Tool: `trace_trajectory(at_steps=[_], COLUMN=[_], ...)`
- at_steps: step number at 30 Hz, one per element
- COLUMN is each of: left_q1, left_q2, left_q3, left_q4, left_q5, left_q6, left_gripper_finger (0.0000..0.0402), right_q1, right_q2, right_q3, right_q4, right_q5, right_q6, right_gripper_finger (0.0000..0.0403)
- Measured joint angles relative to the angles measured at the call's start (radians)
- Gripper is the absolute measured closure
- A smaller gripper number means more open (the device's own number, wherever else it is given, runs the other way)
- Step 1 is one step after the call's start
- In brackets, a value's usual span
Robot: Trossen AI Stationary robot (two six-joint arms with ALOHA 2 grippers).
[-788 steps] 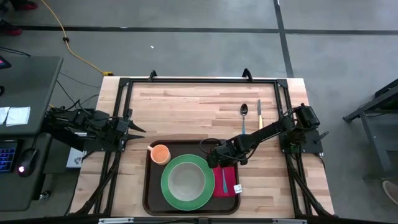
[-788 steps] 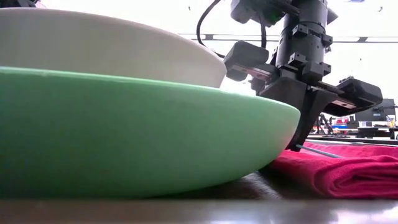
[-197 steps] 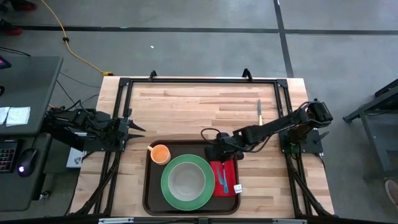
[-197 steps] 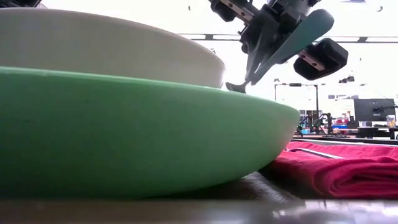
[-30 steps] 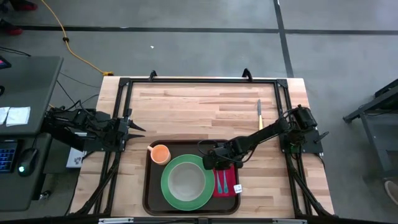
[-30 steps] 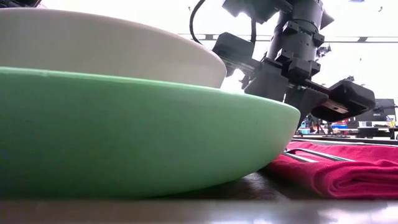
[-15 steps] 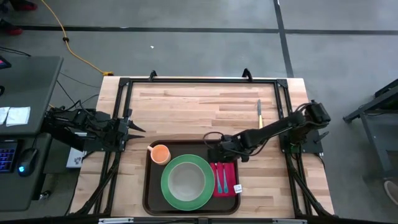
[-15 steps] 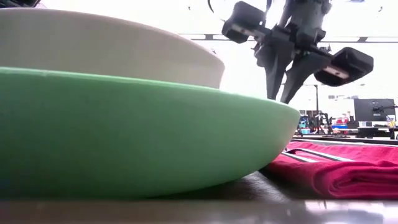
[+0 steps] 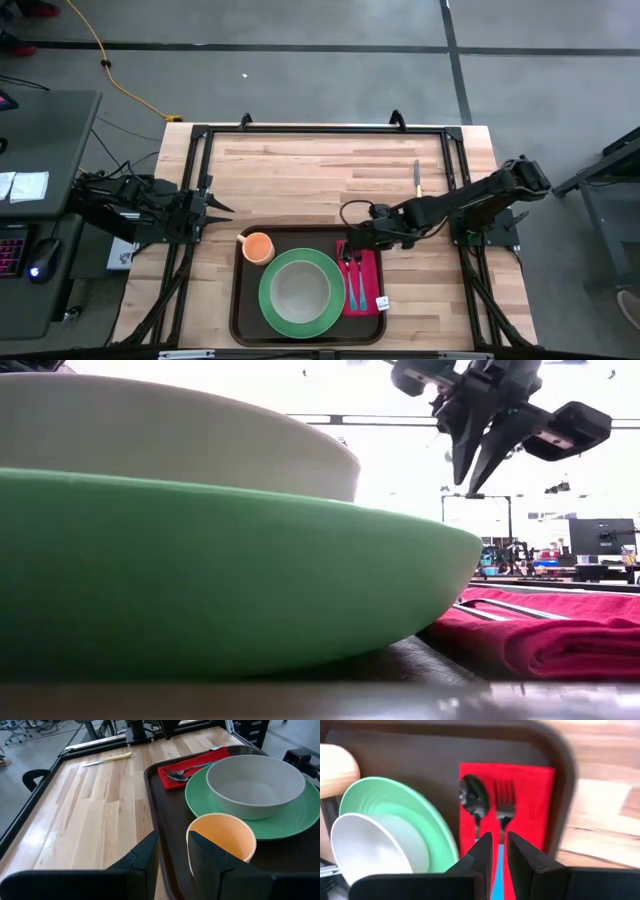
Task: Set up tray
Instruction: Put the yellow knife on the red napkin
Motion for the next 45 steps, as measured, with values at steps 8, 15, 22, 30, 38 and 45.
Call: trace_trajectory(at_steps=[8, 15, 22, 30, 38, 45], left_q1=[0.0, 0.0, 0.0, 0.0, 0.0, 0.0], left_q2=[0.0, 0.0, 0.0, 0.0, 0.0, 0.0], left_q3=[0.0, 0.0, 0.0, 0.0, 0.0, 0.0], left_q4=[0.0, 0.0, 0.0, 0.0, 0.0, 0.0], left_q5=[0.0, 0.0, 0.0, -0.001, -0.001, -0.002], left_q6=[0.0, 0.0, 0.0, 0.0, 0.0, 0.002], left_gripper_finger=[0.0266, 0.0266, 0.0266, 0.0266, 0.0266, 0.0266], right_q1=[-0.008, -0.056, -0.118, -0.16, -0.191, -0.235], right_q2=[-0.07, -0.115, -0.143, -0.158, -0.158, -0.158], right_q3=[-0.001, -0.001, -0.001, -0.001, -0.001, -0.001], right_q4=[-0.174, -0.265, -0.268, -0.293, -0.376, -0.516], right_q5=[0.044, 0.087, 0.086, 0.095, 0.127, 0.134], right_q6=[-0.027, -0.085, -0.169, -0.239, -0.267, -0.269], right_gripper_finger=[0.0379, 0.0382, 0.0382, 0.0382, 0.0382, 0.0382])
